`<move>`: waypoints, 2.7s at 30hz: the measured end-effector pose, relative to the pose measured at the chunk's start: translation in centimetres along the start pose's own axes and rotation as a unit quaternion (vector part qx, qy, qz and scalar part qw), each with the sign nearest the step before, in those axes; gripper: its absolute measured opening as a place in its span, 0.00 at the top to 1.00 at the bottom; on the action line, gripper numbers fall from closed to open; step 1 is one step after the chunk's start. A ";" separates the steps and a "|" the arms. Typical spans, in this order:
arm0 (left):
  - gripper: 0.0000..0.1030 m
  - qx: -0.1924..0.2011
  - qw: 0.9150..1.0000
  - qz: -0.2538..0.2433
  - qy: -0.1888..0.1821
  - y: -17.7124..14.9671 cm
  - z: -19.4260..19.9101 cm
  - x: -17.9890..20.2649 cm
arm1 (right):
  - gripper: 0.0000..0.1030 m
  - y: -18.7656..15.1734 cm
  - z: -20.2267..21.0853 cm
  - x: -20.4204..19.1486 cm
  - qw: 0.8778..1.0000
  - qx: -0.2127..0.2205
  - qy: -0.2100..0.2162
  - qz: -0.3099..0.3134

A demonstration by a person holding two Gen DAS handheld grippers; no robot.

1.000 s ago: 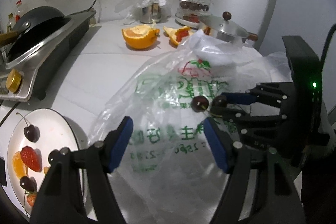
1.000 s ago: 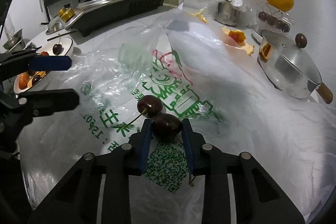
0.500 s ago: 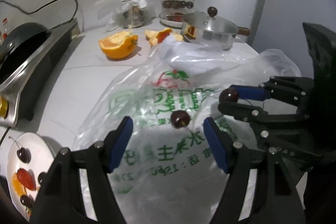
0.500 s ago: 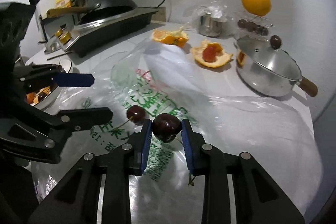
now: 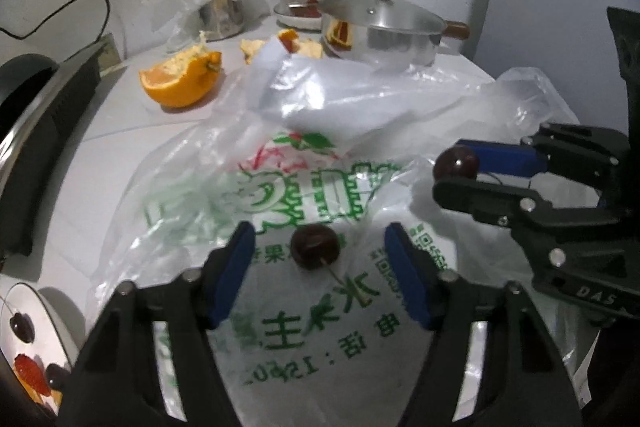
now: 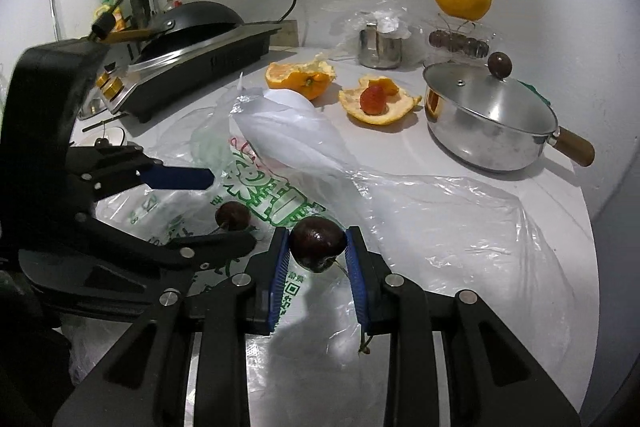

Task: Organize fruits
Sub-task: 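Grasp another cherry with the left tool while the right tool holds its cherry, then carry both held cherries with both tools toward the white plate, then lower both held cherries with both tools over the white plate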

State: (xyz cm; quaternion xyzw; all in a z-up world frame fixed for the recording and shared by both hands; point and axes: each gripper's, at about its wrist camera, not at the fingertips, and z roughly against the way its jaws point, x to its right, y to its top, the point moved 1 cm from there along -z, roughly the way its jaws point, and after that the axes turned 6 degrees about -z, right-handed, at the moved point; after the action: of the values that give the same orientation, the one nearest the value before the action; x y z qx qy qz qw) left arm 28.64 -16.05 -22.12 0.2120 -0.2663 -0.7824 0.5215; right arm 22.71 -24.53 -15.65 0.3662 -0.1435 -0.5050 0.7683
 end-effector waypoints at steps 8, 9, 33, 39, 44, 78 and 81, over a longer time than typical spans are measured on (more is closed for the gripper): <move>0.59 -0.009 1.000 0.007 -0.012 -0.3 -0.9 -0.6 | 0.71 0.0 -0.5 0.3 1.000 -0.003 0.001 -0.004; 0.61 -0.008 1.000 0.011 -0.015 -0.3 -0.9 -0.7 | 0.71 -0.1 -0.5 0.3 1.000 -0.004 0.001 -0.004; 0.73 0.040 0.998 0.000 -0.043 -0.5 4.3 -0.2 | 0.71 0.5 0.7 -1.8 1.000 0.000 -0.016 0.011; 0.73 0.056 0.997 -0.002 -0.044 -0.9 6.4 -0.4 | 0.71 0.5 1.6 -3.3 1.000 0.005 -0.018 0.018; 0.73 0.070 0.997 -0.003 -0.037 -1.5 7.9 -0.8 | 0.71 0.7 2.2 -4.8 0.999 0.007 -0.020 0.028; 0.73 0.110 0.992 0.068 0.004 -10.2 16.5 -9.4 | 0.71 1.8 3.0 -17.1 0.995 0.015 -0.008 0.097; 0.73 0.111 0.991 0.078 0.010 -11.1 16.9 -10.5 | 0.71 1.9 2.7 -18.2 0.994 0.012 -0.006 0.105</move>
State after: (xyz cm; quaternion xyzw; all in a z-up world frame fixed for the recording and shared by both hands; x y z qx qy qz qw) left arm 14.37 0.54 -15.61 0.2547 -0.3622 -0.7027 0.5569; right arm 14.28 -9.20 -9.72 0.3556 -0.1917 -0.4222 0.8115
